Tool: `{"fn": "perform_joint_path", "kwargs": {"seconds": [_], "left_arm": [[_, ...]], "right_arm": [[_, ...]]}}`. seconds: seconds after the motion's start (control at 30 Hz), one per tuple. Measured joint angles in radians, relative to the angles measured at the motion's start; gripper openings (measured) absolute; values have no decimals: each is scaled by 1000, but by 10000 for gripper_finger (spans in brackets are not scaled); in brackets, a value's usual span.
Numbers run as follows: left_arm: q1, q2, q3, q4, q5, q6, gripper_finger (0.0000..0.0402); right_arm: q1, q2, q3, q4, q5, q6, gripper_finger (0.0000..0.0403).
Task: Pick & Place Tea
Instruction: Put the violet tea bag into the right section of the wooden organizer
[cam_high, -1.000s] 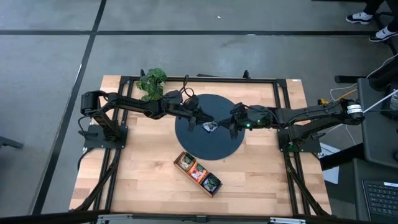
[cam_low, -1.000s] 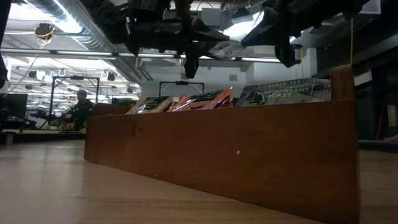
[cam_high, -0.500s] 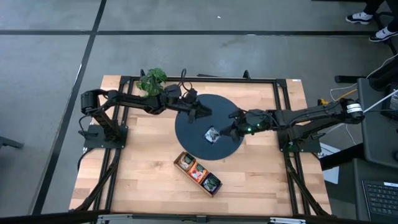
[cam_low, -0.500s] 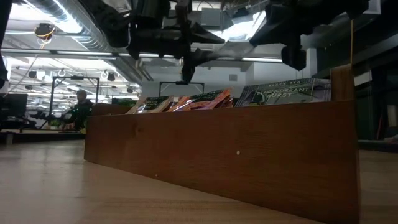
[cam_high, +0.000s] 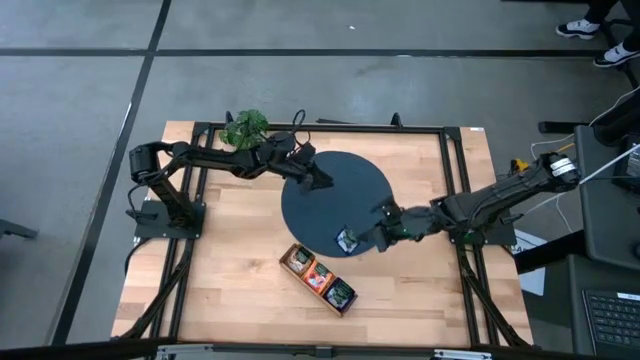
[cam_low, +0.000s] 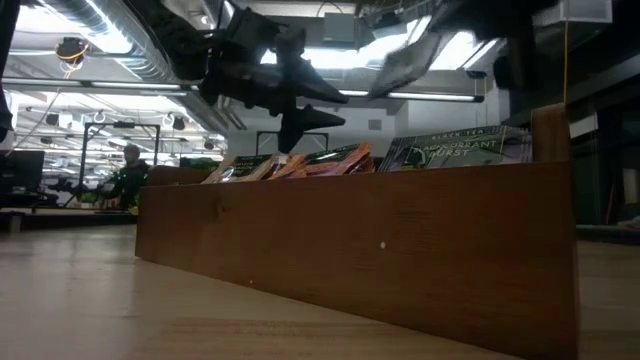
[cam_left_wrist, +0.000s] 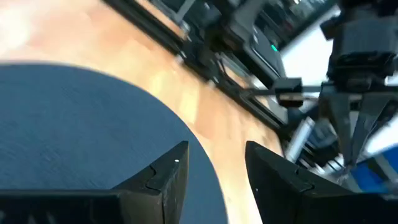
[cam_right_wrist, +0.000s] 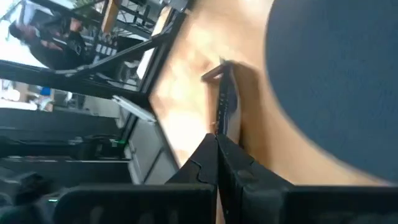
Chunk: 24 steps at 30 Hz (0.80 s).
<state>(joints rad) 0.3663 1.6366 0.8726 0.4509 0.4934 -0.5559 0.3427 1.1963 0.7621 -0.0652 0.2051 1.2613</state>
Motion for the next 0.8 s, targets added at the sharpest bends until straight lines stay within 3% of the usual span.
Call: {"fn": "perform_joint_path", "kwargs": {"seconds": [0.2, 0.37, 0.63, 0.8], "left_arm": [[10, 0, 0, -54, 181, -7, 157], [-12, -1, 0, -65, 236, -22, 157], [-77, -6, 0, -67, 237, 2, 157], [-129, -11, 0, -69, 190, 24, 157]], "right_arm": [[84, 150, 199, -109, 27, 47, 0], [125, 275, 367, -239, 0, 72, 0], [244, 373, 429, -235, 83, 265, 0], [288, 438, 430, -234, 81, 327, 0]]}}
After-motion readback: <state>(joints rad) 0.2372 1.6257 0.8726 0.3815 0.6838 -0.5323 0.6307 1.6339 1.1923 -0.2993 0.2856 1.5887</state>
